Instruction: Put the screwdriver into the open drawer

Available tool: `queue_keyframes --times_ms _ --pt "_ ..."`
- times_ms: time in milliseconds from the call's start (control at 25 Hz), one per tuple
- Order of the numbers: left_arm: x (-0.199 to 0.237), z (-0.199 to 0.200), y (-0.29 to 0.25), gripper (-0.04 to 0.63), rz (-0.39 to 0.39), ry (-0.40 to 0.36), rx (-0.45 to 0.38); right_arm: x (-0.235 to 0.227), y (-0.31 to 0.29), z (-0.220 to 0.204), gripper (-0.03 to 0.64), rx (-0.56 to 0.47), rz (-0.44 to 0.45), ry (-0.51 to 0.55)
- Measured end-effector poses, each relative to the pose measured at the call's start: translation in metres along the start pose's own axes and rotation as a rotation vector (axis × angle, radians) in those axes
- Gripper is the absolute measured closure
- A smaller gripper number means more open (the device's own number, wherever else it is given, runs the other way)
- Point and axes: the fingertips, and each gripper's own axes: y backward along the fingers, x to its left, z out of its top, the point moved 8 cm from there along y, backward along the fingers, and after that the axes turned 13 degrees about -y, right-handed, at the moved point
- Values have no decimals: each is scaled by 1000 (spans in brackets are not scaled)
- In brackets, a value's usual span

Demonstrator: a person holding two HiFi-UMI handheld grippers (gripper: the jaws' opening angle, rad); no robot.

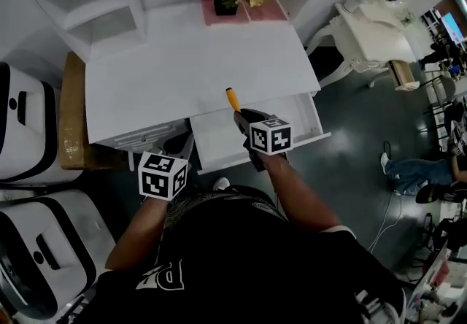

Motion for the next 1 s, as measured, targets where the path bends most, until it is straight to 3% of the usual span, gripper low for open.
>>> queue_keyframes --times_ms 480,1000 --pt "-39 -7 4 580 56 21 12 -11 13 -34 534 95 65 143" --pt "-28 -12 -1 580 65 36 41 -24 -37 -68 534 260 48 252"
